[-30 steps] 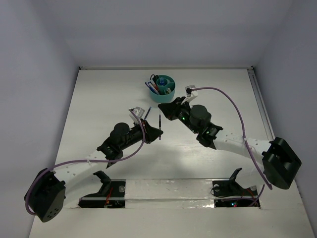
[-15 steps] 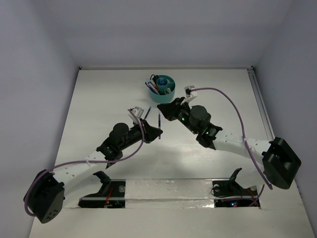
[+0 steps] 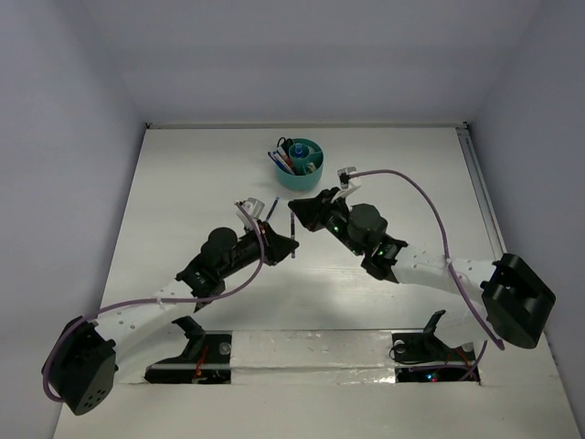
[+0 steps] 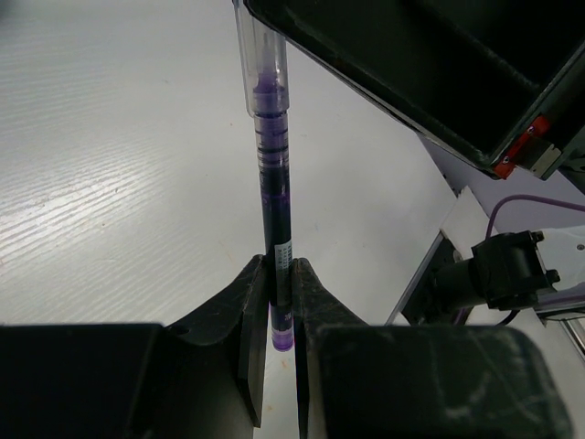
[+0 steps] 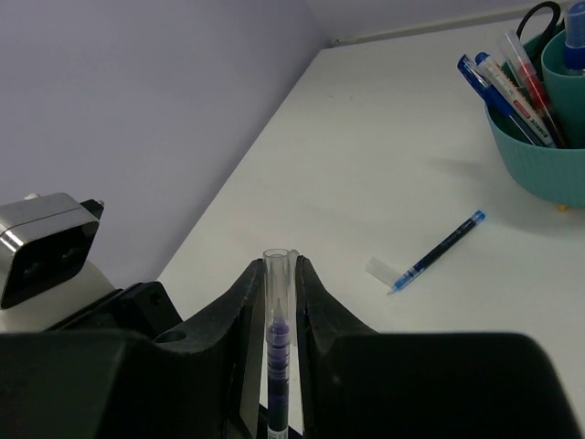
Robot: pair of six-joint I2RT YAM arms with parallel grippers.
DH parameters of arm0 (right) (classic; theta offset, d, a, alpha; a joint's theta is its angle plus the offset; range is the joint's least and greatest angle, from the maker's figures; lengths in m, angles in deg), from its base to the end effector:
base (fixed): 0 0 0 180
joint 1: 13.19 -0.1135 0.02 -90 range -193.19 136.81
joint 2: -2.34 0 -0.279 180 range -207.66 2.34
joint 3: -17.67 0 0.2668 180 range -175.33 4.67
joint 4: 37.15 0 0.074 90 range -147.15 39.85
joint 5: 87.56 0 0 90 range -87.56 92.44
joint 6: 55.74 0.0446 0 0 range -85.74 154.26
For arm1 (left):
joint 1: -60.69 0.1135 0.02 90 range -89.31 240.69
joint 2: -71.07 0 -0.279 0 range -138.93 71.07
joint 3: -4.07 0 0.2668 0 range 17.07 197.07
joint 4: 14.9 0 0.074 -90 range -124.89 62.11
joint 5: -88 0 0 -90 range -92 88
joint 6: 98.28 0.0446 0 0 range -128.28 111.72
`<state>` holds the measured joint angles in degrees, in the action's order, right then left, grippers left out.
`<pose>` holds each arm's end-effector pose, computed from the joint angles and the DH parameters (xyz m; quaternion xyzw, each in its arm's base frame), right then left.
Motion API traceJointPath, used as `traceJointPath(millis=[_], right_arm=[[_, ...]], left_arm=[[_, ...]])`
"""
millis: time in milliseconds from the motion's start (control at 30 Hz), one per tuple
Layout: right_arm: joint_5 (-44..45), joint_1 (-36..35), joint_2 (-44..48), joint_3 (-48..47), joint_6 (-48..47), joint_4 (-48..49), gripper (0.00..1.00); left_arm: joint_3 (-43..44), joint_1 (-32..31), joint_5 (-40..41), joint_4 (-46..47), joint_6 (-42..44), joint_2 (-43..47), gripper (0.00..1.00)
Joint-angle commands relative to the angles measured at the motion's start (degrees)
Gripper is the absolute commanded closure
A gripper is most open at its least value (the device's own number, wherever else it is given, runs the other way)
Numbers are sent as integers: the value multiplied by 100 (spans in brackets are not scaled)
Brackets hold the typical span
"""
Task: Sort the stationery into containers
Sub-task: Close the pen cap on the pen.
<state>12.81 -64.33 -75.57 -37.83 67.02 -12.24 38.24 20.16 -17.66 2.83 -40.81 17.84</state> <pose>0.2108 0.2488 0.2897 -0.0455 0.6903 0.4344 0.5768 0.1610 -0.1535 0.2472 0.1444 0.7002 -0.4904 0.4983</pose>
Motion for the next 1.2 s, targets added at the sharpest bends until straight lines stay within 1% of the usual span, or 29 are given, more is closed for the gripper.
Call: traceJointPath(millis=[0, 67, 167, 200, 300, 433, 667, 767, 800, 900, 967, 1100, 1167], right_arm=[[149, -151, 144, 128, -182, 348, 100], [79, -151, 179, 207, -164, 340, 100], [-175, -151, 224, 233, -59, 129, 100], [-280, -151, 232, 225, -24, -71, 100], [-763, -151, 189, 233, 205, -441, 100], [-1519, -151, 118, 373, 504, -697, 100], [-1617, -151, 249, 708, 671, -855, 100], [-1783, -151, 355, 498, 496, -1530, 100], [-1810, -151, 408, 410, 434, -1993, 100], [-2108, -151, 496, 331, 355, -2340, 100], [-2407, -203, 444, 321, 389, -2420, 100], [-2671, -265, 294, 497, 486, -2280, 100], [-3013, -265, 215, 629, 574, -2227, 100]], left_arm=[[388, -34, -7, 180, 19, 295, 100], [449, -34, 89, 23, 45, 357, 100], [563, -34, 151, -162, 89, 471, 100], [642, -34, 177, -206, 107, 524, 100], [800, -34, 274, -391, 177, 656, 100], [977, -34, 406, -602, 239, 805, 100], [1275, -34, 598, -882, 335, 885, 100], [1469, -34, 713, -1268, 493, 894, 100], [1539, -34, 748, -1340, 520, 928, 100], [1566, -34, 828, -1455, 555, 1069, 100], [1583, -34, 845, -1437, 520, 1104, 100], [1723, -34, 854, -1385, 511, 1105, 100], [1829, -34, 880, -1515, 607, 1078, 100]])
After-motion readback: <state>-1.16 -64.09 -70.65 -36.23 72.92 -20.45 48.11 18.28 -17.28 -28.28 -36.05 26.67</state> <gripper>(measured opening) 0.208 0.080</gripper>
